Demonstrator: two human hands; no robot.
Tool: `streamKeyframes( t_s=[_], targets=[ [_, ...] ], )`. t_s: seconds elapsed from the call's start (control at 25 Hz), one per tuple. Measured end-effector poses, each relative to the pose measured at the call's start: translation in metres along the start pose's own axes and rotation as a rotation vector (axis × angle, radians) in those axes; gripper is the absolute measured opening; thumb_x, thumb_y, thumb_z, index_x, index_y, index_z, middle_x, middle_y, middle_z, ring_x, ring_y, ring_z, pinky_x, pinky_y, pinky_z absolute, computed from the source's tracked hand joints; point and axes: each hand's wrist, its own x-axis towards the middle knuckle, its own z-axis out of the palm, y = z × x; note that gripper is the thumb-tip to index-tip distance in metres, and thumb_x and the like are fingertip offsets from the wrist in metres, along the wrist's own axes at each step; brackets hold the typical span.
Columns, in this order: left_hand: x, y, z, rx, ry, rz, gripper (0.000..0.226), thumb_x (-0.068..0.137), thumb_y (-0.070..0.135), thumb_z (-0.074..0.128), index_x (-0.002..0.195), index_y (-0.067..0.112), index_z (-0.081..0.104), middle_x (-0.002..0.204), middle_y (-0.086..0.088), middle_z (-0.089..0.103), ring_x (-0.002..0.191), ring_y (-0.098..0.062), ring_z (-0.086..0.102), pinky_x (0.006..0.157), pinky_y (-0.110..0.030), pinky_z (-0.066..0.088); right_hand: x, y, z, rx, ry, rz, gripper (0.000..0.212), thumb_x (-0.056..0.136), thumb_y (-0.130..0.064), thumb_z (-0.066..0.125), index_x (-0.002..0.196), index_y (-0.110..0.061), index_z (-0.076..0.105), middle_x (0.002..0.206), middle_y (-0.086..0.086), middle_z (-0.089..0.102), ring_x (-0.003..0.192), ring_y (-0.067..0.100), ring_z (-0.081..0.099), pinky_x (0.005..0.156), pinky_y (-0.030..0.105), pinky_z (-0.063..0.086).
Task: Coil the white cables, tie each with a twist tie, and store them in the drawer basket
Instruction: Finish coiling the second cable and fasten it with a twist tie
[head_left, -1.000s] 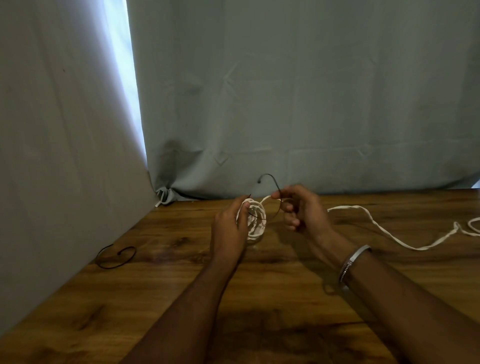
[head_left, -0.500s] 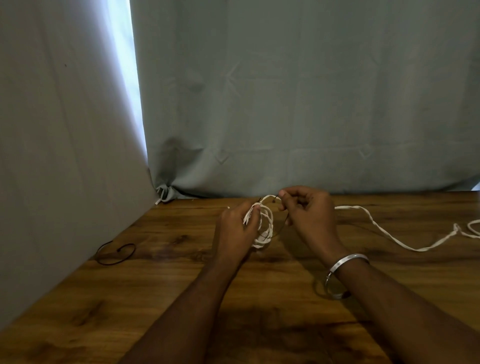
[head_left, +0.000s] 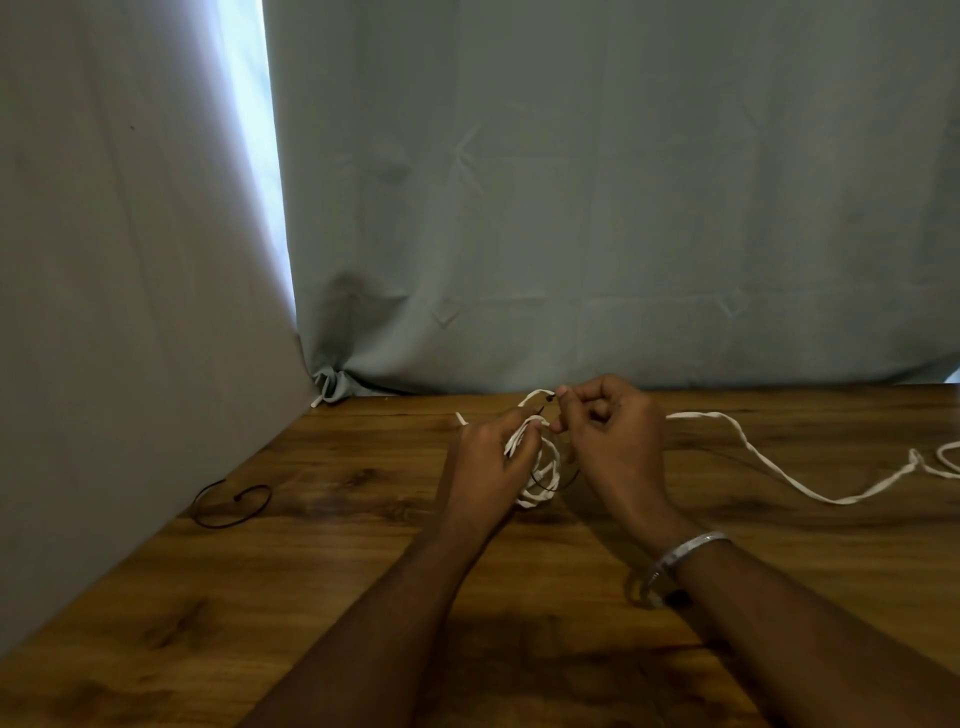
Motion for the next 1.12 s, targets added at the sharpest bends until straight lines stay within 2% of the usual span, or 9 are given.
streamKeyframes(
  t_s=[0.08,0.16,0.24,0.4,0.52,0.72,0.92,1.12],
  targets=[
    [-0.0003,0.0013,0.0002,-0.002,-0.013,0.001,0.028,0.101,0.034,0.052,0.111,0.026,0.077,0.073,0.006,0.070,0.066,-0.008,0.065,0.061,-0.034,0.050,0.0003,0.0021,0.0005,-0.018,0.005,-0.008,0.021,0.094,-0.031,0.071,0.076,-0.022,0.067,0.062,-0.006,0.073,0.053,0.011,0.068,0.057,0.043,0.058],
    [0.0002,0.0013,0.0002,-0.011,-0.010,0.005,0.026,0.100,0.033,0.052,0.106,0.025,0.077,0.072,0.005,0.070,0.065,-0.009,0.065,0.061,-0.035,0.049,-0.0006,0.0025,0.0014,-0.061,-0.002,-0.030,0.021,0.094,-0.033,0.071,0.076,-0.022,0.067,0.062,-0.008,0.072,0.054,0.010,0.068,0.057,0.044,0.058],
    [0.0009,0.0013,0.0000,-0.014,-0.001,0.011,0.024,0.100,0.032,0.053,0.102,0.024,0.076,0.072,0.005,0.070,0.065,-0.009,0.065,0.060,-0.035,0.049,-0.0016,0.0023,0.0022,-0.096,-0.008,-0.044,0.020,0.094,-0.033,0.071,0.077,-0.022,0.068,0.061,-0.009,0.072,0.054,0.008,0.067,0.057,0.043,0.058],
    [0.0016,0.0038,-0.0006,-0.024,0.010,0.015,0.018,0.101,0.024,0.057,0.093,0.026,0.074,0.069,0.014,0.063,0.064,-0.003,0.061,0.058,-0.025,0.040,-0.0019,0.0029,0.0017,-0.095,-0.024,-0.052,0.019,0.094,-0.032,0.071,0.079,-0.022,0.068,0.061,-0.008,0.072,0.054,0.008,0.067,0.056,0.040,0.058],
    [0.0017,0.0035,-0.0006,-0.037,0.015,0.008,0.018,0.101,0.026,0.057,0.094,0.027,0.074,0.068,0.012,0.064,0.063,-0.003,0.062,0.058,-0.028,0.043,-0.0032,0.0015,0.0015,-0.103,-0.009,-0.070,0.019,0.094,-0.030,0.071,0.078,-0.022,0.067,0.061,-0.008,0.071,0.052,0.006,0.065,0.053,0.034,0.054],
    [0.0014,0.0062,-0.0002,-0.049,0.010,-0.006,0.017,0.102,0.026,0.057,0.092,0.025,0.072,0.064,0.015,0.059,0.060,-0.002,0.058,0.057,-0.023,0.038,-0.0053,-0.0017,0.0012,-0.108,0.003,-0.099,0.019,0.095,-0.029,0.071,0.078,-0.021,0.067,0.062,-0.007,0.070,0.054,0.009,0.066,0.053,0.037,0.056],
    [0.0015,0.0058,0.0004,-0.079,0.003,-0.020,0.019,0.102,0.028,0.056,0.094,0.026,0.072,0.069,0.008,0.066,0.063,-0.006,0.063,0.058,-0.031,0.046,-0.0070,-0.0024,0.0019,-0.098,0.042,-0.108,0.020,0.095,-0.029,0.071,0.077,-0.024,0.065,0.061,-0.005,0.069,0.055,0.012,0.066,0.053,0.039,0.055],
    [0.0007,0.0080,0.0007,-0.085,0.005,-0.020,0.020,0.103,0.025,0.056,0.089,0.025,0.070,0.067,0.007,0.065,0.061,-0.008,0.061,0.056,-0.032,0.045,-0.0087,0.0002,0.0026,-0.145,0.011,-0.101,0.017,0.095,-0.032,0.070,0.081,-0.024,0.067,0.063,-0.007,0.069,0.056,0.010,0.066,0.054,0.040,0.057]
  ],
)
